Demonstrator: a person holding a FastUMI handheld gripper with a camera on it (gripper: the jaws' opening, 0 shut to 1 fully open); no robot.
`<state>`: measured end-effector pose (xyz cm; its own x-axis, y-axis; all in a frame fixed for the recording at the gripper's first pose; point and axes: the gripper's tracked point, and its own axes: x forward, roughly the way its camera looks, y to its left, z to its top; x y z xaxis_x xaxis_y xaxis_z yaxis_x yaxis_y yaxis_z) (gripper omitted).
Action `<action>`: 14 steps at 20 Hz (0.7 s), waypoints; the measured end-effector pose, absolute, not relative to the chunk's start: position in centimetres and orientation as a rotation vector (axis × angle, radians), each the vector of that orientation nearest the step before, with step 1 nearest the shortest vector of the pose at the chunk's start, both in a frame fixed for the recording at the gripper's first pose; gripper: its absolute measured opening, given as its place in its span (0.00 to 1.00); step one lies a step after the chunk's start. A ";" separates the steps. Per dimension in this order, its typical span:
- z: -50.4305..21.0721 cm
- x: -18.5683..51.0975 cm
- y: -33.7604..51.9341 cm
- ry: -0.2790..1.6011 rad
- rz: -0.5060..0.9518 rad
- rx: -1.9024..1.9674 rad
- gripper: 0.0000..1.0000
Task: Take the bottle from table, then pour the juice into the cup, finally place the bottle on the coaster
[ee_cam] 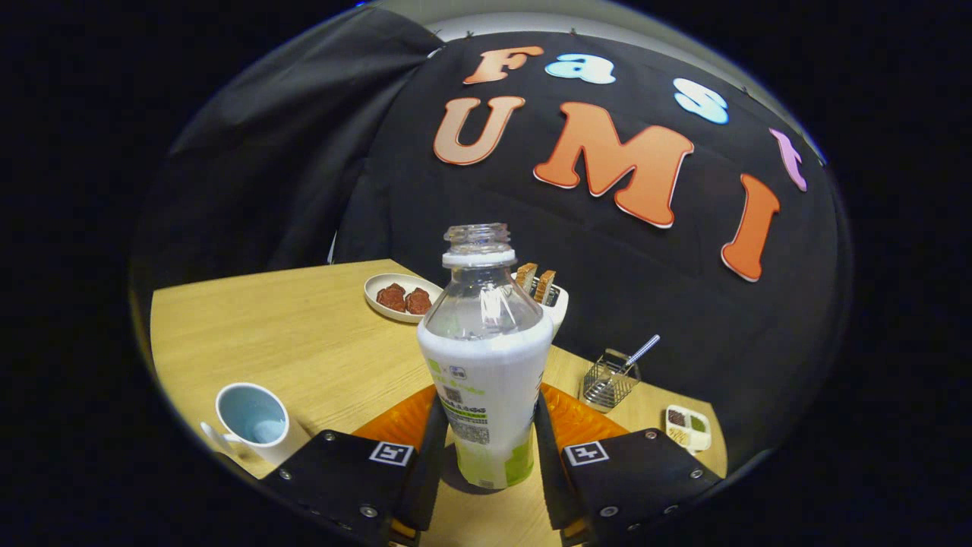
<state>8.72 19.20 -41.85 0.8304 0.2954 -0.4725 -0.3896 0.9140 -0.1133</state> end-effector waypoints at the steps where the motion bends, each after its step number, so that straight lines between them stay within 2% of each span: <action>1: -42.4 9.2 19.1 0.469 0.352 -0.166 0.58; 5: -44.4 9.8 18.4 0.510 0.327 -0.015 0.58; 14: -47.9 10.4 17.3 0.535 0.295 0.017 0.58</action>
<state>10.45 17.29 -47.93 0.8192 0.2811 -0.4998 -0.2725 0.9578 0.0920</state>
